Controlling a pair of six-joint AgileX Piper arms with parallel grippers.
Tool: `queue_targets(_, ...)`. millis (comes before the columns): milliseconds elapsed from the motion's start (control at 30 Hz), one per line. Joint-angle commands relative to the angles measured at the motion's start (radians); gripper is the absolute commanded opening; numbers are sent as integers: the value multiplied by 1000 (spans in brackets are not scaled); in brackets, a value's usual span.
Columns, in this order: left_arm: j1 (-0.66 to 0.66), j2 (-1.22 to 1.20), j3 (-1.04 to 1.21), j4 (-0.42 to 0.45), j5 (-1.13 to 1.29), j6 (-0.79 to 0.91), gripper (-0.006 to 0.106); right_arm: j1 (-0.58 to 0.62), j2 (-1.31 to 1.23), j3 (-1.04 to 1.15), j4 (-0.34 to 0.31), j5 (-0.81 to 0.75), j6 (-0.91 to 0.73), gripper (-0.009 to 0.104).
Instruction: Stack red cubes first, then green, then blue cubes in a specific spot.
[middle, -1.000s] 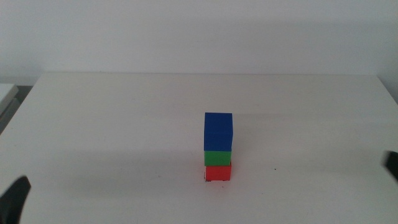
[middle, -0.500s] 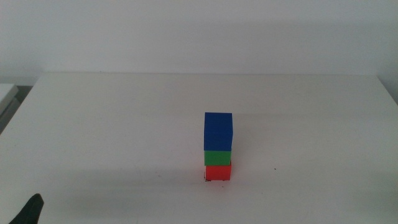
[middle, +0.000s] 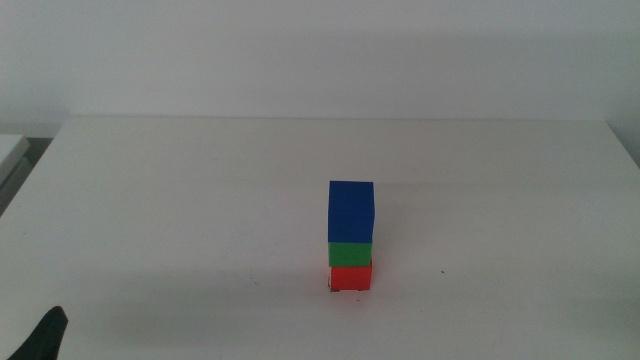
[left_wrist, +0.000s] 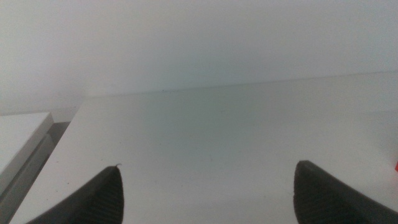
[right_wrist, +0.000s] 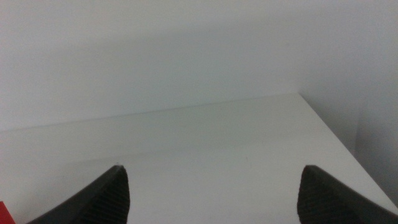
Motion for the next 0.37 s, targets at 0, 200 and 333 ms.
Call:
queue_targets(0,0,-4,1,4,-13,-1,94,-6,-5,4,-3,-19,-3,81)
queue_targets(200,0,-4,1,11,-16,-1,94,-6,-5,4,-3,-19,-3,81)
queue_targets(333,0,-4,1,11,-16,-3,94,-6,-5,4,-3,-19,-3,81)
